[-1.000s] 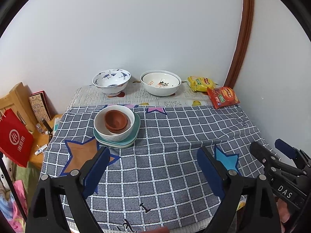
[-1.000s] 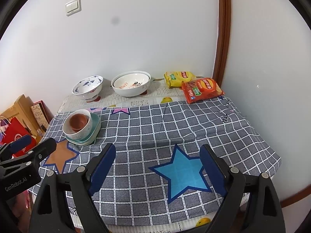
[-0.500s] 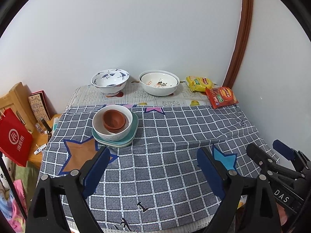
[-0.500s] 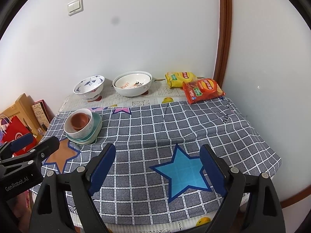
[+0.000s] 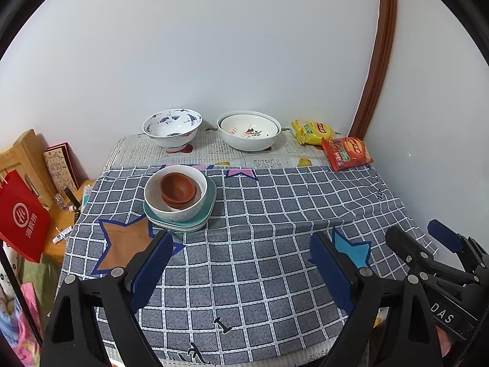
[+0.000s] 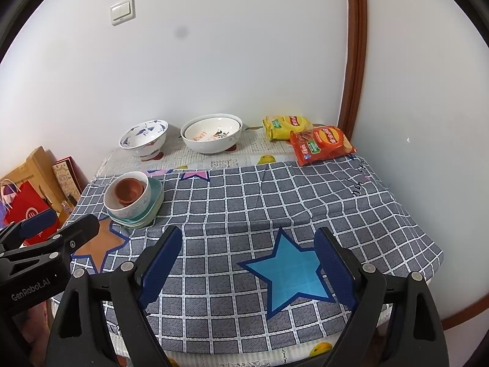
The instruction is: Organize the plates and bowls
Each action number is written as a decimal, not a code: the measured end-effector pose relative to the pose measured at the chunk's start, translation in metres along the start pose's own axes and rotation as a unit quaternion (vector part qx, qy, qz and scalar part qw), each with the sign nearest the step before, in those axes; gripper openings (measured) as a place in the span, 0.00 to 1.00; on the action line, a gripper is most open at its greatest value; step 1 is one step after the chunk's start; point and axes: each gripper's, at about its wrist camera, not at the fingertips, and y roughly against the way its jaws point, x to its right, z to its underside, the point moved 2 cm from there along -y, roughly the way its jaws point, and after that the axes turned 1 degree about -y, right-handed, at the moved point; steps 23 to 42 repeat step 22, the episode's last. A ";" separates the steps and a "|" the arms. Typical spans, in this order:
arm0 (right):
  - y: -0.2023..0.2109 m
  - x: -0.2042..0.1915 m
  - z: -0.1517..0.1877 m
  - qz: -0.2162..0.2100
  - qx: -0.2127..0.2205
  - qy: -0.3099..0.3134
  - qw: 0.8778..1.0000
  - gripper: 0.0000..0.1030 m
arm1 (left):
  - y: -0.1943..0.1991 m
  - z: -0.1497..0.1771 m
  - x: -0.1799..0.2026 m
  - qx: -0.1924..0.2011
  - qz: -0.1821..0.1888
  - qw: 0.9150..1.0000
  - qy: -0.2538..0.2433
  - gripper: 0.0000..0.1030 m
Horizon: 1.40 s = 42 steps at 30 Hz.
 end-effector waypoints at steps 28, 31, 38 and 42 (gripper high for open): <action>0.002 -0.003 0.001 -0.003 0.006 0.003 1.000 0.85 | -0.004 -0.002 -0.001 0.008 -0.007 1.000 0.002 0.88; 0.002 -0.003 0.001 -0.003 0.006 0.003 1.000 0.85 | -0.004 -0.002 -0.001 0.008 -0.007 1.000 0.002 0.88; 0.002 -0.003 0.001 -0.003 0.006 0.003 1.000 0.85 | -0.004 -0.002 -0.001 0.008 -0.007 1.000 0.002 0.88; 0.002 -0.003 0.001 -0.003 0.006 0.003 1.000 0.85 | -0.004 -0.002 -0.001 0.008 -0.007 1.000 0.002 0.88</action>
